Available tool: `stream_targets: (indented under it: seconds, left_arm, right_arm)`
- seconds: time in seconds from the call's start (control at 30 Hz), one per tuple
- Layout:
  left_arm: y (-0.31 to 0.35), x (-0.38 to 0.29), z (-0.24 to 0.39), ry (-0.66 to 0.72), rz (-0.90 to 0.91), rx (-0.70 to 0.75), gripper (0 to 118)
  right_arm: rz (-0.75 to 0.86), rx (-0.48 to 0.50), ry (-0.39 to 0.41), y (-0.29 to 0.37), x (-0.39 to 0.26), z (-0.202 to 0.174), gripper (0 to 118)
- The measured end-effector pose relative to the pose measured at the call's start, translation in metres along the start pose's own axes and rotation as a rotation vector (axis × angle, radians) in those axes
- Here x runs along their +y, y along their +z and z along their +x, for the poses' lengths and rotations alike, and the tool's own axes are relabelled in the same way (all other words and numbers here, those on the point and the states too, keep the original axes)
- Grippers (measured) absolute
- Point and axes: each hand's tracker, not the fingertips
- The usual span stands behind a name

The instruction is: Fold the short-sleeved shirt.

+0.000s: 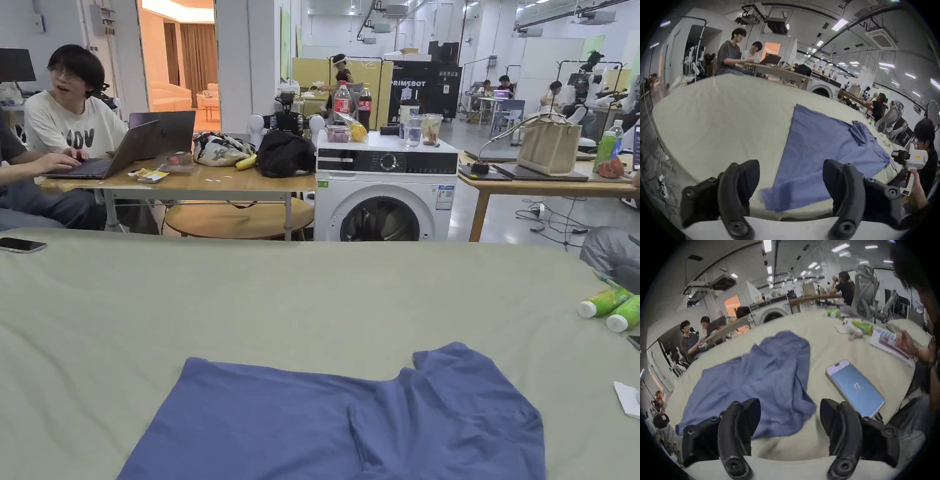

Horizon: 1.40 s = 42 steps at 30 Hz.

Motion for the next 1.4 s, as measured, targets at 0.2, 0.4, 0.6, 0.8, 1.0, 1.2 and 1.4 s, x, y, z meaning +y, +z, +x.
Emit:
stream_targets:
  seconds: [0.2,0.4,0.6,0.8,1.0,1.2,1.4]
  left_arm:
    - [0.001,0.046,0.065,-0.178,0.155,0.021,81]
    - [-0.01,0.064,0.114,-0.187,0.185,-0.078,58]
    - [-0.011,0.061,0.128,-0.21,0.177,-0.09,0]
    - [-0.048,0.079,0.12,-0.154,0.083,-0.137,0]
    - [-0.181,0.115,0.093,-0.133,-0.238,-0.1,62]
    - [-0.321,0.137,0.073,-0.032,-0.343,-0.001,84]
    - [-0.402,0.115,0.058,0.024,-0.465,0.077,77]
  right_arm:
    - [0.134,0.1,0.139,0.006,0.034,-0.03,77]
    - [0.171,0.129,0.243,0.008,0.048,-0.058,40]
    - [0.163,0.106,0.341,0.009,0.041,-0.068,0]
    - [0.133,0.156,0.284,-0.002,0.043,-0.061,0]
    - [0.088,0.162,0.251,-0.017,0.039,-0.046,0]
    - [0.023,0.135,0.17,-0.037,0.041,-0.013,0]
    - [-0.043,0.035,0.127,-0.056,0.045,0.029,0]
